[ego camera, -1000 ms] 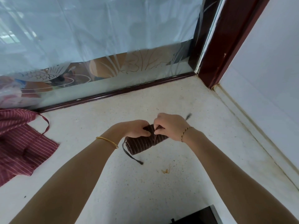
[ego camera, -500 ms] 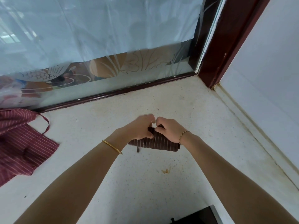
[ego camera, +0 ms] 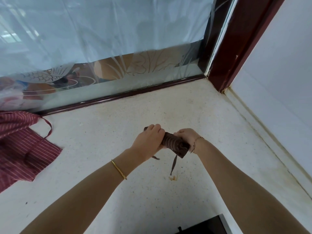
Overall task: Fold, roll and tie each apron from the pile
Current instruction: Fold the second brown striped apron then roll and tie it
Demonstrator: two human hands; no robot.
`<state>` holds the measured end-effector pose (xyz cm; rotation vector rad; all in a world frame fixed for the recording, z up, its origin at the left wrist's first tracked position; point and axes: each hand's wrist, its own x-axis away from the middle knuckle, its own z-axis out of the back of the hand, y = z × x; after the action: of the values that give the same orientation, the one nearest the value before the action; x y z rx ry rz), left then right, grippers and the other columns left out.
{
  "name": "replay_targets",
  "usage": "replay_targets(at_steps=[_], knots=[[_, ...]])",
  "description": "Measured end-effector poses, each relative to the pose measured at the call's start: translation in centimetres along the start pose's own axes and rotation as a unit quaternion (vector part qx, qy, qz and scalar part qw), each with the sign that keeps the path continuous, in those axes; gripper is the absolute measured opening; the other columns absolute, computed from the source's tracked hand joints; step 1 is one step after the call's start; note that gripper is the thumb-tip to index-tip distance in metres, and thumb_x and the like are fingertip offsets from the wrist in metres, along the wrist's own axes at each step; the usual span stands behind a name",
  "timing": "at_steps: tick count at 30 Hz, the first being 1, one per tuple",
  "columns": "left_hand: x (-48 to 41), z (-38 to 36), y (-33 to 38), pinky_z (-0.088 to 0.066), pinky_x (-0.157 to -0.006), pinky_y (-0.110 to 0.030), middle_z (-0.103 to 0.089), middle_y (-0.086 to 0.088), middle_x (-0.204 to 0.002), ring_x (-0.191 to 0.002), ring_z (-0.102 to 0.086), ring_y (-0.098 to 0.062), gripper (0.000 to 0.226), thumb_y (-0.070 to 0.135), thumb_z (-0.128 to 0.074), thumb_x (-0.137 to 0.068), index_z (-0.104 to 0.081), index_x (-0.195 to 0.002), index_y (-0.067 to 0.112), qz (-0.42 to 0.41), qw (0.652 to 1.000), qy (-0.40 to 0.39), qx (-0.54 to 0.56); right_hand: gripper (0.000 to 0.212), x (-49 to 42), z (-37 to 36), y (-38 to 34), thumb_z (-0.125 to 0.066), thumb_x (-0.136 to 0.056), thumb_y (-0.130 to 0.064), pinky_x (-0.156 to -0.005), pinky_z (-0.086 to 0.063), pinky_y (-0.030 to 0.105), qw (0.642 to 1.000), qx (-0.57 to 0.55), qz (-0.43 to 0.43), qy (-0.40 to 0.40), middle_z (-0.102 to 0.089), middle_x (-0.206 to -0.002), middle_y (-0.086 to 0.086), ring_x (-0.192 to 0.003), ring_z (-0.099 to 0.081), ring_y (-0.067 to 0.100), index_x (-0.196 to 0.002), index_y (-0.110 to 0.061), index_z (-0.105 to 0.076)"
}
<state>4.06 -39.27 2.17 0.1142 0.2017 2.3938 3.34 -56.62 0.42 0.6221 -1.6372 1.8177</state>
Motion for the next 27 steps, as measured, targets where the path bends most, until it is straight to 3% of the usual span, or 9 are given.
replay_targets(at_steps=[2, 5, 8, 11, 14, 19, 23, 27], knots=[[-0.4, 0.4, -0.4, -0.046, -0.079, -0.026, -0.053, -0.001, -0.102, -0.093, -0.049, -0.014, 0.032, 0.040, -0.051, -0.093, -0.056, -0.107, 0.012, 0.063, 0.993, -0.025, 0.096, 0.026, 0.5, 0.4, 0.6, -0.042, -0.099, -0.007, -0.051, -0.055, 0.033, 0.970, -0.215, -0.090, -0.073, -0.063, -0.059, 0.018, -0.053, -0.061, 0.025, -0.082, 0.005, -0.057], [-1.2, 0.2, -0.7, -0.038, -0.061, -0.024, -0.054, -0.001, -0.080, -0.073, -0.051, -0.015, 0.028, 0.036, -0.047, -0.097, -0.054, -0.091, 0.009, 0.183, 0.941, -0.092, 0.269, 0.023, 0.8, 0.3, 1.5, -0.037, -0.101, -0.009, -0.031, -0.034, 0.014, 0.967, -0.211, -0.092, -0.111, -0.056, -0.051, 0.007, -0.033, -0.042, 0.006, -0.087, 0.000, -0.053], [-1.0, -1.6, -1.0, -0.031, -0.053, -0.022, -0.045, 0.001, -0.068, -0.060, -0.042, -0.011, 0.029, 0.034, -0.045, -0.098, -0.053, -0.090, 0.007, 0.254, 0.878, -0.151, 0.376, 0.026, 0.6, -0.6, 2.1, -0.044, -0.099, -0.014, -0.034, -0.025, 0.017, 0.998, 0.046, -0.017, -0.025, -0.056, -0.057, 0.006, -0.037, -0.032, 0.009, -0.081, -0.002, -0.058], [-0.1, -3.9, -1.1, -0.028, -0.050, -0.022, -0.038, -0.001, -0.064, -0.054, -0.033, -0.013, 0.030, 0.032, -0.045, -0.099, -0.051, -0.085, 0.007, 0.316, 0.812, -0.192, 0.452, 0.027, 0.5, -1.7, 3.3, -0.047, -0.096, -0.015, -0.055, -0.040, 0.023, 0.940, 0.329, 0.063, 0.069, -0.064, -0.075, 0.008, -0.058, -0.051, 0.016, -0.077, -0.004, -0.061], [0.8, -6.4, -0.7, -0.024, -0.049, -0.025, -0.034, -0.002, -0.062, -0.051, -0.028, -0.014, 0.034, 0.036, -0.045, -0.098, -0.049, -0.078, 0.009, 0.358, 0.773, -0.229, 0.470, 0.031, 0.7, -2.7, 4.8, -0.047, -0.096, -0.024, -0.056, -0.039, 0.025, 0.915, 0.387, 0.069, 0.089, -0.049, -0.068, 0.000, -0.068, -0.051, 0.018, -0.066, -0.015, -0.042], [1.7, -8.7, 0.4, -0.031, -0.049, -0.023, -0.041, -0.003, -0.061, -0.050, -0.038, -0.013, 0.037, 0.034, -0.046, -0.098, -0.048, -0.070, 0.009, 0.353, 0.809, -0.233, 0.409, 0.027, 1.8, -5.2, 7.7, -0.064, -0.086, -0.028, -0.057, -0.037, 0.021, 0.941, 0.310, 0.094, 0.093, -0.044, -0.075, -0.007, -0.079, -0.050, 0.015, -0.096, -0.013, -0.044], [1.8, -7.8, 0.0, -0.030, -0.049, -0.018, -0.045, 0.000, -0.062, -0.054, -0.040, -0.008, 0.040, 0.034, -0.047, -0.097, -0.045, -0.062, 0.014, 0.305, 0.879, -0.230, 0.285, 0.025, 1.2, -6.2, 7.9, -0.063, -0.087, -0.019, -0.069, -0.041, 0.027, 0.936, 0.320, 0.100, 0.106, -0.050, -0.089, 0.000, -0.082, -0.050, 0.016, -0.100, -0.014, -0.042], [1.9, -5.0, -0.5, -0.040, -0.070, -0.023, -0.061, -0.009, -0.084, -0.073, -0.052, -0.015, 0.030, 0.023, -0.047, -0.095, -0.067, -0.080, 0.005, 0.191, 0.928, -0.268, 0.173, 0.023, 0.5, -6.5, 7.8, -0.062, -0.086, -0.017, -0.066, -0.042, 0.027, 0.931, 0.332, 0.110, 0.107, -0.049, -0.083, -0.003, -0.078, -0.052, 0.017, -0.098, -0.015, -0.043]])
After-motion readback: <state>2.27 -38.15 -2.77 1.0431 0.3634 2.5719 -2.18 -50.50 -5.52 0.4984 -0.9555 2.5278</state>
